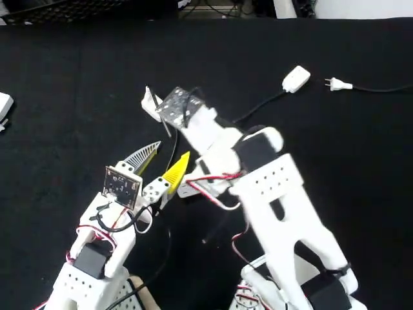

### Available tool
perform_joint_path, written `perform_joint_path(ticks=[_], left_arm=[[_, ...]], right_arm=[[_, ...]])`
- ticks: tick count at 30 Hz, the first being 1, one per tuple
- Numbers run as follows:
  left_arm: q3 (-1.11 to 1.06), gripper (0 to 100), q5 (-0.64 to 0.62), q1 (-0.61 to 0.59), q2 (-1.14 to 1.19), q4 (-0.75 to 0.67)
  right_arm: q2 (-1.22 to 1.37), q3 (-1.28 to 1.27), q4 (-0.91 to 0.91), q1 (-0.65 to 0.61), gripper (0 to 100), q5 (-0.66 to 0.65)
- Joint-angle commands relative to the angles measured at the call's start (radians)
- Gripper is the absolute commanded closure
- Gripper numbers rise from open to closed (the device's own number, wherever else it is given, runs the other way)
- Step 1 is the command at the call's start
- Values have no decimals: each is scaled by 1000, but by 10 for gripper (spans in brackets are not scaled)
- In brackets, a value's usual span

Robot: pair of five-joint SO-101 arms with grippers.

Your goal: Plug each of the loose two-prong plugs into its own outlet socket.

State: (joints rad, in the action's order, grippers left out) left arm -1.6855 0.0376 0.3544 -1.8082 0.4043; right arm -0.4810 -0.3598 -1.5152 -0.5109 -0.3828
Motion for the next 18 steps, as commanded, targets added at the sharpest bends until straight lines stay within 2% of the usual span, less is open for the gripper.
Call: perform_joint_path(ticks=[1,15,18], left_arm=[[-13,777,6,2,-9,5],[-13,777,6,2,-8,5],[-13,777,6,2,-8,5]], right_arm=[[-5,5,35,-52,987,29],[-13,219,-75,-55,987,43],[-13,259,-81,-55,987,78]])
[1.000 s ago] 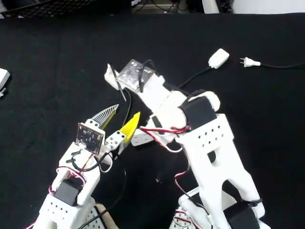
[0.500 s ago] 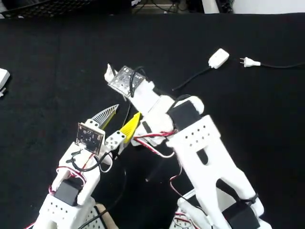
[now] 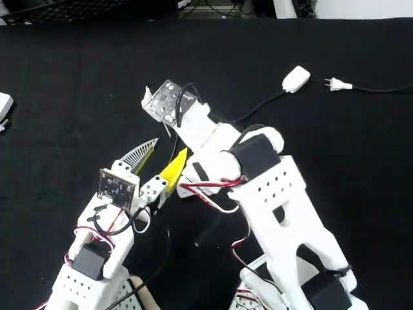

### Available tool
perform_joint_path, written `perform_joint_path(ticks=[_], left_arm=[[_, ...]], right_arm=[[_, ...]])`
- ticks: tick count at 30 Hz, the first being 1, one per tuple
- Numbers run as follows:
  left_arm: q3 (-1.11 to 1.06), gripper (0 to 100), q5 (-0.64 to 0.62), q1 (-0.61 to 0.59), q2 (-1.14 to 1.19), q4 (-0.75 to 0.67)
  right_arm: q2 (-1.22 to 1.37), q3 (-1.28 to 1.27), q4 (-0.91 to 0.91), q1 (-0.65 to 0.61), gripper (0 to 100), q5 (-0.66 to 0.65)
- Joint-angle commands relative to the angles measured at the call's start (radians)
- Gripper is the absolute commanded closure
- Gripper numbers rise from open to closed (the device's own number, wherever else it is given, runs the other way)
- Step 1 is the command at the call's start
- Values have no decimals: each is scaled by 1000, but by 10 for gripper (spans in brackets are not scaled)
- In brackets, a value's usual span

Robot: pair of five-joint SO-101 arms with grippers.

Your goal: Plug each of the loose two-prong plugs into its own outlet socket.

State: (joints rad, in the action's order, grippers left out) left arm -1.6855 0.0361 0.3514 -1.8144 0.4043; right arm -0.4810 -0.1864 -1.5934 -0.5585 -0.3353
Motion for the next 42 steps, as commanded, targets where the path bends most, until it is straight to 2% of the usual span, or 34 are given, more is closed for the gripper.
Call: perform_joint_path(ticks=[1,16,20,25,29,36,42], left_arm=[[-13,777,8,5,-2,5],[-13,777,8,4,-2,8],[-13,777,14,-10,-2,75],[-13,776,52,-147,-2,172],[-13,776,61,-202,0,227],[-13,776,72,-84,-2,379],[-13,776,262,-22,0,430]], right_arm=[[-12,93,-3,-8,987,37],[-5,71,-12,2,987,68],[-13,-5,-17,109,987,21],[-13,-56,-9,287,987,-49],[-13,-67,-9,364,987,-68],[-13,-133,2,381,987,-115],[-13,-219,63,381,987,-115]])
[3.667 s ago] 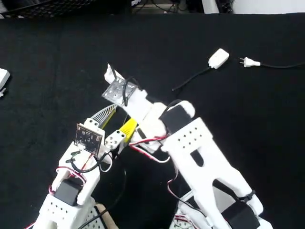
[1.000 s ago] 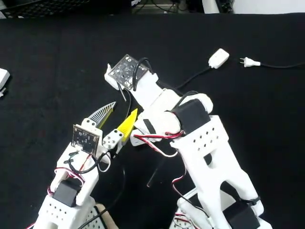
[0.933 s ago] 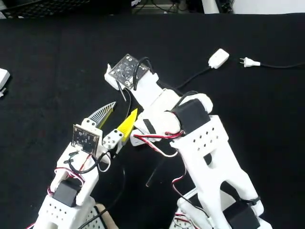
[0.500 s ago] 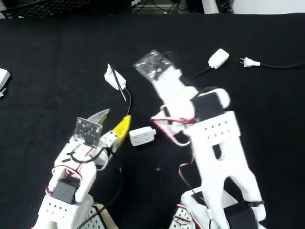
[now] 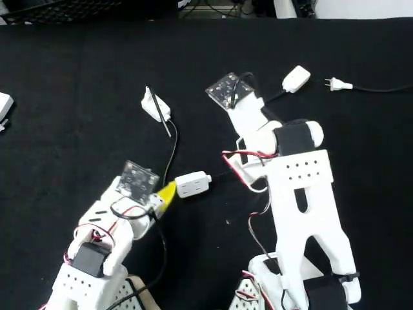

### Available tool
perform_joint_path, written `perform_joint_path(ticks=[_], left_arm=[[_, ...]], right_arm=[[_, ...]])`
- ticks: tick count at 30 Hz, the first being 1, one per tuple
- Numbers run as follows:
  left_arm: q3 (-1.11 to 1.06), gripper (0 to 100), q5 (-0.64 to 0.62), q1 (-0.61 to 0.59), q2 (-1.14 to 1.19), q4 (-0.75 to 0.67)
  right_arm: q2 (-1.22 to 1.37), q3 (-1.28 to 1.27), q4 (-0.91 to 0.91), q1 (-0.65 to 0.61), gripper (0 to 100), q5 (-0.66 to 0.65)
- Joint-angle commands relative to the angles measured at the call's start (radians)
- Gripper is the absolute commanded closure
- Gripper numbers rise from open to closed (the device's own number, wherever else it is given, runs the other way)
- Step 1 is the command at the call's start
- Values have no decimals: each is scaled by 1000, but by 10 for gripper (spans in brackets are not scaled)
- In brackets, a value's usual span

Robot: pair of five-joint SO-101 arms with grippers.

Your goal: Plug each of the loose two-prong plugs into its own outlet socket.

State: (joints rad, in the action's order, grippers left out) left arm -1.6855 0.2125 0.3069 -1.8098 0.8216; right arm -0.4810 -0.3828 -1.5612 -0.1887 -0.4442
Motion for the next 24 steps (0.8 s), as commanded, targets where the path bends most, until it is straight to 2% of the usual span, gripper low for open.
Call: perform_joint_path(ticks=[1,5,9,16,24], left_arm=[[-13,776,112,21,-3,12],[-13,776,206,-13,-3,8],[-13,776,212,-53,-2,-20],[-13,776,210,50,0,-46],[-13,776,210,54,0,-72]], right_arm=[[-13,-38,43,11,987,-6],[-13,-85,80,11,987,-6],[-13,-94,84,11,987,-5],[-13,-94,84,11,987,2],[-13,-94,84,11,987,3]])
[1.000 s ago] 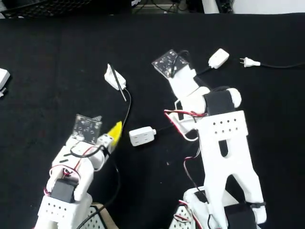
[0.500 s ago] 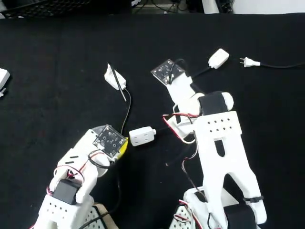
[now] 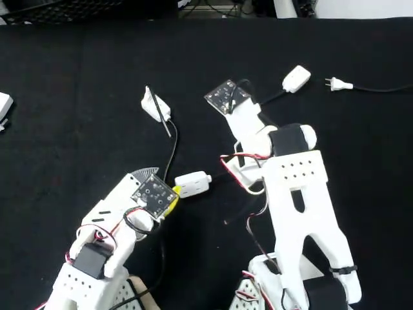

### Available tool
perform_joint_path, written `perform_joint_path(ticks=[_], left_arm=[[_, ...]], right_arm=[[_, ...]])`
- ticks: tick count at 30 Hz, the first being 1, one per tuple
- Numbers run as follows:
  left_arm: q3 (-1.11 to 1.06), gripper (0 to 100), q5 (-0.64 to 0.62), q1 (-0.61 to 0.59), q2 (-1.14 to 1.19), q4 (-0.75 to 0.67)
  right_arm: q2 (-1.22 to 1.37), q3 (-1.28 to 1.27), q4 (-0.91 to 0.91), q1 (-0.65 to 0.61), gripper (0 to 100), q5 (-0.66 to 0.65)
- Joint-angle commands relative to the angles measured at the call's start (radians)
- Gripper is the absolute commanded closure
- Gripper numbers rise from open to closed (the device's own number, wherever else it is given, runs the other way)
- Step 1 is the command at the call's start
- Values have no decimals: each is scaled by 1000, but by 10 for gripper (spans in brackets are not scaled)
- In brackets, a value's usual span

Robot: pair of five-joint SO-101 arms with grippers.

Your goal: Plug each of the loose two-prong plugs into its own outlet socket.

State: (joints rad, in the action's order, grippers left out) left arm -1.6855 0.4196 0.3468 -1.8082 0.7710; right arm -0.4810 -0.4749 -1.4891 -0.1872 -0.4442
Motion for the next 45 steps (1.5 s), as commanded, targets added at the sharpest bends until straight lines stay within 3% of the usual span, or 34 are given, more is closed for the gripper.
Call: perform_joint_path(ticks=[1,8,16,22,29,35,45], left_arm=[[-12,776,-3,15,-2,-20],[162,776,-178,10,58,117],[312,776,-222,13,361,121],[329,776,-140,16,654,-89],[337,776,-71,-5,931,-339],[398,776,-69,-77,1062,-442],[407,776,0,-77,1298,-609]], right_arm=[[-13,-2,12,9,987,3],[-13,-2,12,8,987,3],[-13,-2,5,9,987,6],[-13,-2,9,15,987,38],[-13,2,58,106,987,29],[-13,-22,61,114,987,-11],[-13,-96,137,107,987,-5]])
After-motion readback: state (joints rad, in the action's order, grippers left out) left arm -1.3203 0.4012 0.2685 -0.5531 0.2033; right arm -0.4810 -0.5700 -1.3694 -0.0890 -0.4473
